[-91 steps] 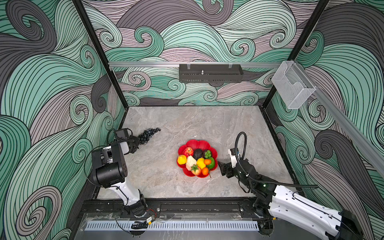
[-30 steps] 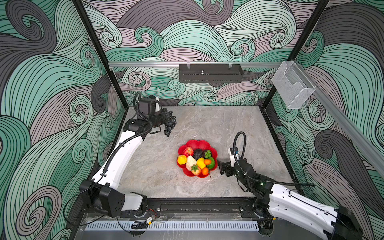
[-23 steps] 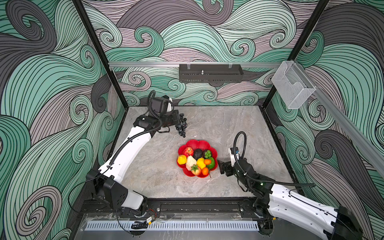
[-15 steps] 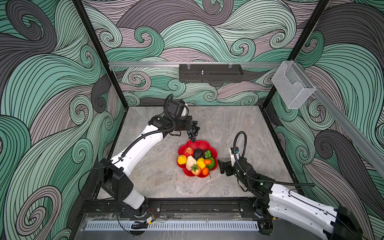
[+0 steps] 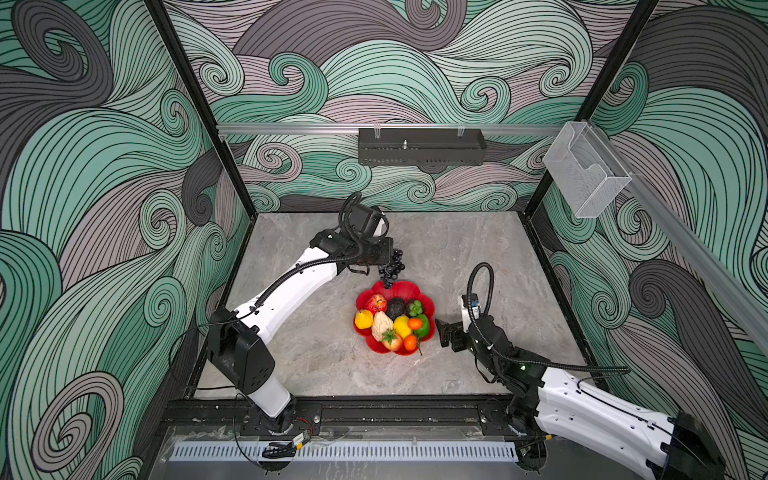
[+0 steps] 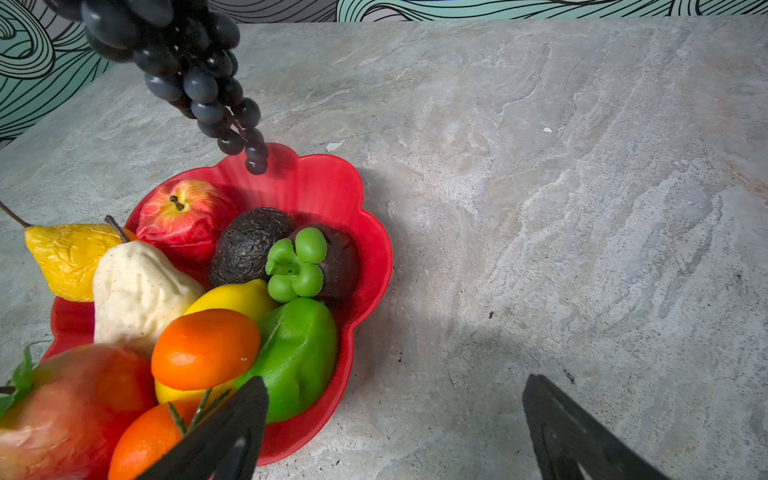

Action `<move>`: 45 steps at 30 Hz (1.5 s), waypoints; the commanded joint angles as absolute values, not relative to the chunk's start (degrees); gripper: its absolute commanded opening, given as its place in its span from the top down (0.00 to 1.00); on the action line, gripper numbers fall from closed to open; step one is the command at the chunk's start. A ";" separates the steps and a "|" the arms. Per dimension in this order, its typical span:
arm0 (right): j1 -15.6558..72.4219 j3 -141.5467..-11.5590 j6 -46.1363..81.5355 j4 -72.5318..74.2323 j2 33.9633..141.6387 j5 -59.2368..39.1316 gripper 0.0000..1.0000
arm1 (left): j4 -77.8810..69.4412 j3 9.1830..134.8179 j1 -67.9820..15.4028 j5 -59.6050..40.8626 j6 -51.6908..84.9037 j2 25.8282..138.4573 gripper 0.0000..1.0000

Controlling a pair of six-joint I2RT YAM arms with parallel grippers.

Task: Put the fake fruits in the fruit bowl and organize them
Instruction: 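Carry the grapes over the bowl with the left gripper, then lower the grapes onto the fruit in the bowl and open the left gripper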

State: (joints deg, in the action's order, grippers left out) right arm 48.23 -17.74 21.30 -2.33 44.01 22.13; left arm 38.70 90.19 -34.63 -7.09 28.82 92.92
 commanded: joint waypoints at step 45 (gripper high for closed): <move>47.50 -17.75 21.60 -1.32 45.72 21.88 0.01 | 66.07 120.08 -47.58 11.09 13.29 122.46 1.00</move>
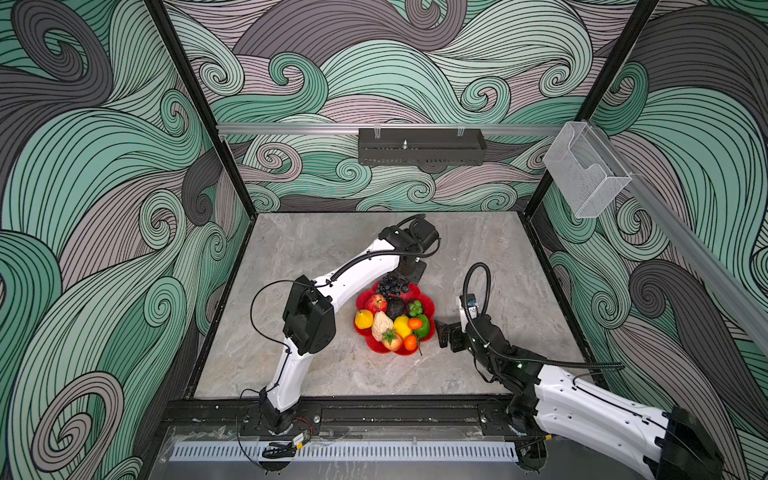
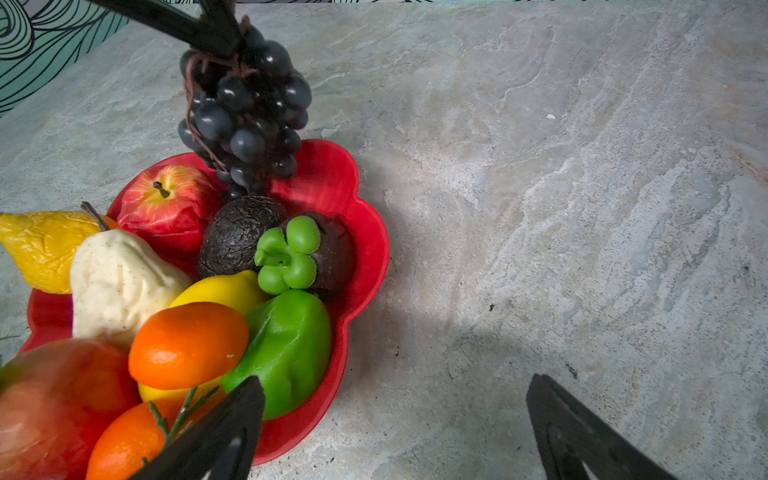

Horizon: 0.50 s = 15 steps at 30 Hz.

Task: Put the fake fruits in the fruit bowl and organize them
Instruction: 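Lower the grapes onto the fruit in the bowl and open the left gripper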

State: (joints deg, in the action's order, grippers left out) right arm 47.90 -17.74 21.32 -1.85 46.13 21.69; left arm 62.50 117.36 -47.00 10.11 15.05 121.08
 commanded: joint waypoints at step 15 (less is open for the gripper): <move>47.34 -17.75 21.65 -1.37 45.86 21.71 0.01 | 63.17 119.73 -48.08 0.97 14.22 123.58 0.70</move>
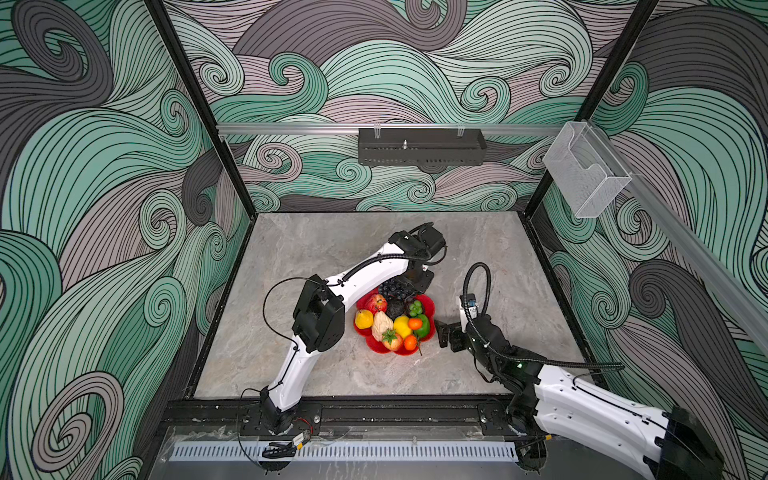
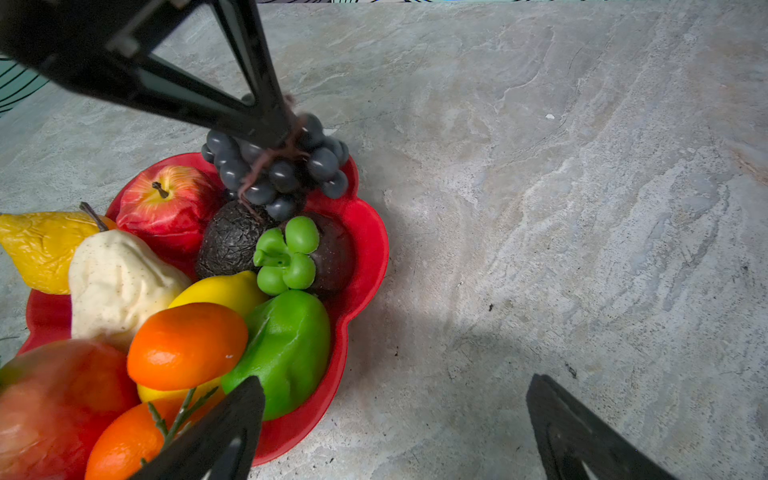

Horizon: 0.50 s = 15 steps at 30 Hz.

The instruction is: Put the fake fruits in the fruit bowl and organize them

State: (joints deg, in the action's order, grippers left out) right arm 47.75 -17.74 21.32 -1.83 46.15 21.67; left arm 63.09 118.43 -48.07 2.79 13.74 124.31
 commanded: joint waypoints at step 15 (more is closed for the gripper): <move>45.44 -25.54 25.21 -13.98 43.02 28.30 0.01 | 43.11 89.30 -44.11 27.76 20.43 93.73 0.13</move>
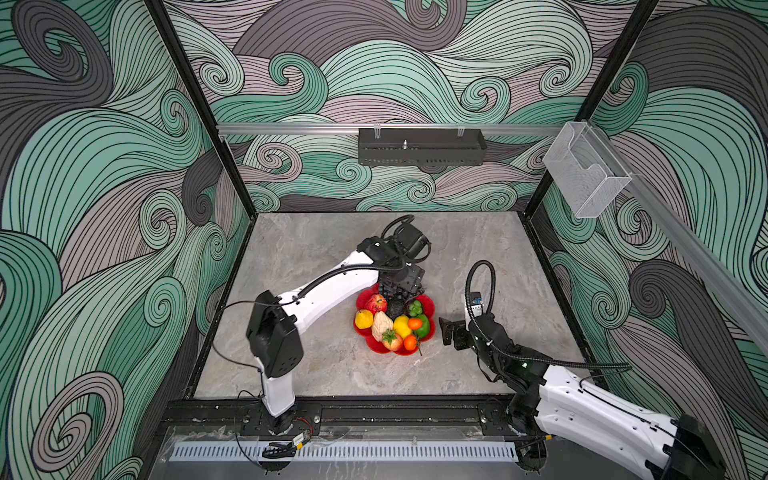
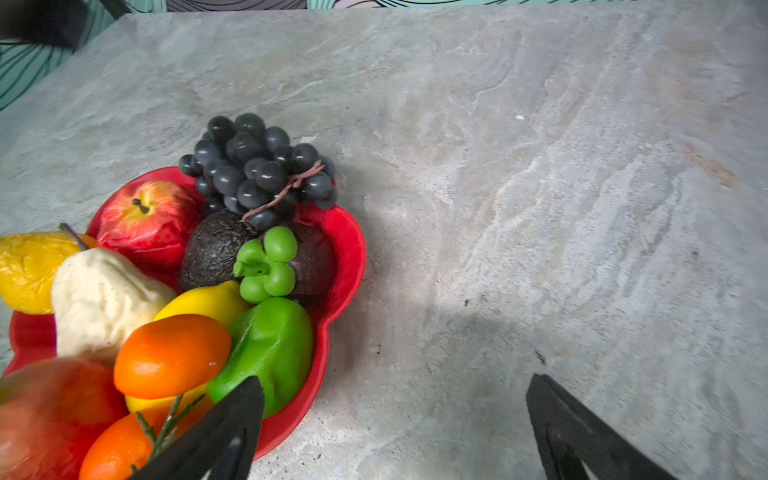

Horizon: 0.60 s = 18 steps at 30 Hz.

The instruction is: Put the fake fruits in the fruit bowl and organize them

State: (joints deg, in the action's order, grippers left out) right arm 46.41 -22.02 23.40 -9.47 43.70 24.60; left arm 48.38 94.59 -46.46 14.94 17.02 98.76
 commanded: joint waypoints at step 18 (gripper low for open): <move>24.73 -31.08 12.36 0.05 58.39 36.84 0.01 | -1.07 42.13 -17.95 49.66 12.87 74.38 0.03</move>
